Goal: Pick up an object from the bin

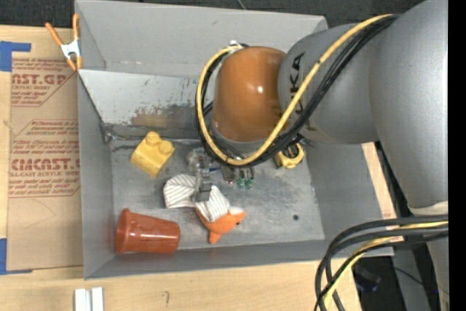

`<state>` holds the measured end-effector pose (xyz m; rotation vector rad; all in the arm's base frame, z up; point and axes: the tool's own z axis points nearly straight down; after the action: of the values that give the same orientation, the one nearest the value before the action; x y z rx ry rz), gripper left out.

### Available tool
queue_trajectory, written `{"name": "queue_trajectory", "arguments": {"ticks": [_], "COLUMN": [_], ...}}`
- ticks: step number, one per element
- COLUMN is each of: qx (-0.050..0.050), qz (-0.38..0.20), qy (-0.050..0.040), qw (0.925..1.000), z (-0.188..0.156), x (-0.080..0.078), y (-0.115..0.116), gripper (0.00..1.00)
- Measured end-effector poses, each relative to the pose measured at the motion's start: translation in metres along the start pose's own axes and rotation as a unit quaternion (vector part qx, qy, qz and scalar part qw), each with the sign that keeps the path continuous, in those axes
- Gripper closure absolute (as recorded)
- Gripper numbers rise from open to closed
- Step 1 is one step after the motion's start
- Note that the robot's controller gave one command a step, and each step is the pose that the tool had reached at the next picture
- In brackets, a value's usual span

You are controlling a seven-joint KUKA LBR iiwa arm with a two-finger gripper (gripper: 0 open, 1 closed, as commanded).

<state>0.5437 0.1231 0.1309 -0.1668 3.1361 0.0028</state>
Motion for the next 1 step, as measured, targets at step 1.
{"name": "queue_trajectory", "arguments": {"ticks": [1], "qx": [0.0], "qz": [0.0], "qy": [0.0], "qw": [1.0], "z": [0.0], "x": [0.0], "y": [0.0], "gripper": [1.0]}}
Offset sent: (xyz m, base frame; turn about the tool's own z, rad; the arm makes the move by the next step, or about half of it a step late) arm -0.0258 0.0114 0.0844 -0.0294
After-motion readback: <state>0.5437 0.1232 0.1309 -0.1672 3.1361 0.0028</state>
